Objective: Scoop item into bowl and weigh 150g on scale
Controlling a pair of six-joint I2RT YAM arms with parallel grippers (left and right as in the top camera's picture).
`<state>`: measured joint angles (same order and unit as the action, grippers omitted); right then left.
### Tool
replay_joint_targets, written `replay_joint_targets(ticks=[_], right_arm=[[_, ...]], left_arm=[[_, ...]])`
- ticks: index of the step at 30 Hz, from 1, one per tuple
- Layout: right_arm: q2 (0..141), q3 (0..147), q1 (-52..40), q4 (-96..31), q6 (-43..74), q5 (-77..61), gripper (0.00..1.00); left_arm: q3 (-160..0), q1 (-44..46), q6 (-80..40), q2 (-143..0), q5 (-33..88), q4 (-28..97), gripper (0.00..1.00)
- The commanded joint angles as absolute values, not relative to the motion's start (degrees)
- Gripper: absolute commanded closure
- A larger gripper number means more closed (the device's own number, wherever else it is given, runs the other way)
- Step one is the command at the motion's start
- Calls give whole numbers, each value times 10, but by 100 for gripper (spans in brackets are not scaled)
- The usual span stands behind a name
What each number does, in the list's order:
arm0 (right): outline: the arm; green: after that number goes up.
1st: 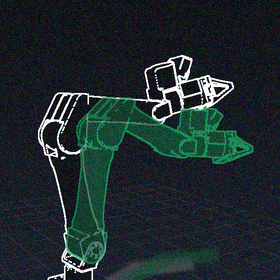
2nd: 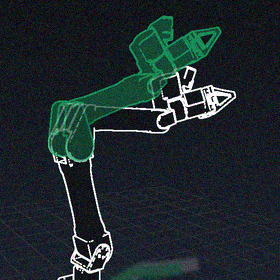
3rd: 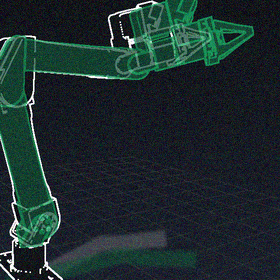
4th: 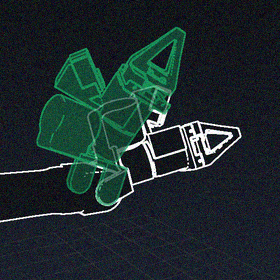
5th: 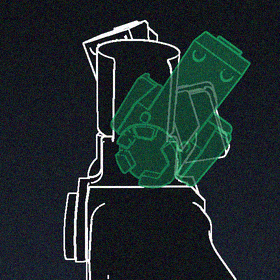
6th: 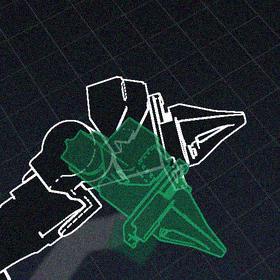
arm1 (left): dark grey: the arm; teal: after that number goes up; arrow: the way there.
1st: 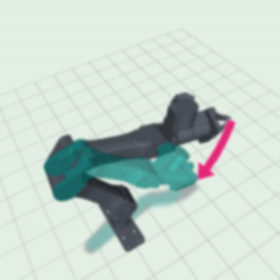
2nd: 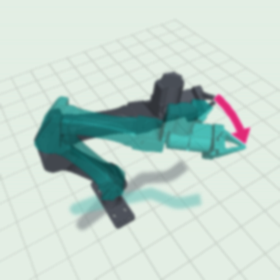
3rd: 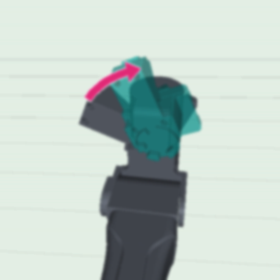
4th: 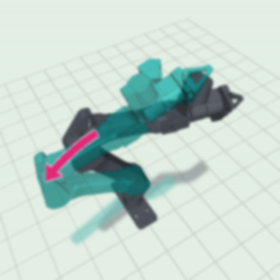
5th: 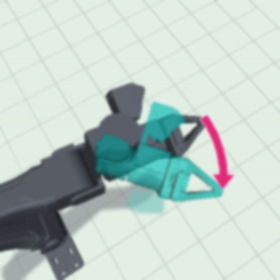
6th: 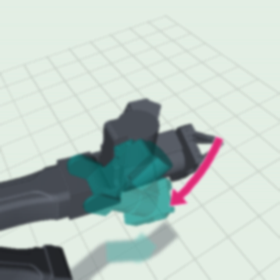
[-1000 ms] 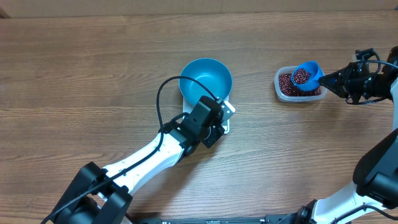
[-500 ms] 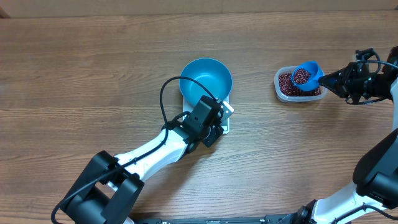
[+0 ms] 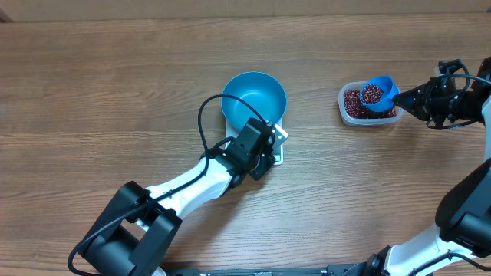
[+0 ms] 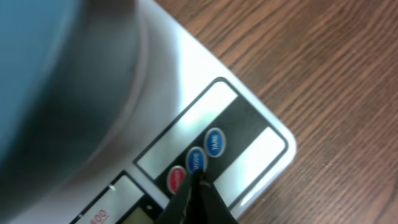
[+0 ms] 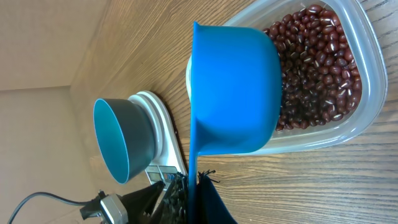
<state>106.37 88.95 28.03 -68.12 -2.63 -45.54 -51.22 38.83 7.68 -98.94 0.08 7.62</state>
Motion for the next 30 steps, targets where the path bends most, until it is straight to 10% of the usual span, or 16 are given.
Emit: replay_joint_targets(ticks=[1,30], right_arm=[[1065,900,283,-678,-35,-459,96],[1065,900,283,-678,-35,-459,96]], left_arm=[[-508,365,85,-1000,-2,69,96],[-507,357,116,-1007,69,73,96]])
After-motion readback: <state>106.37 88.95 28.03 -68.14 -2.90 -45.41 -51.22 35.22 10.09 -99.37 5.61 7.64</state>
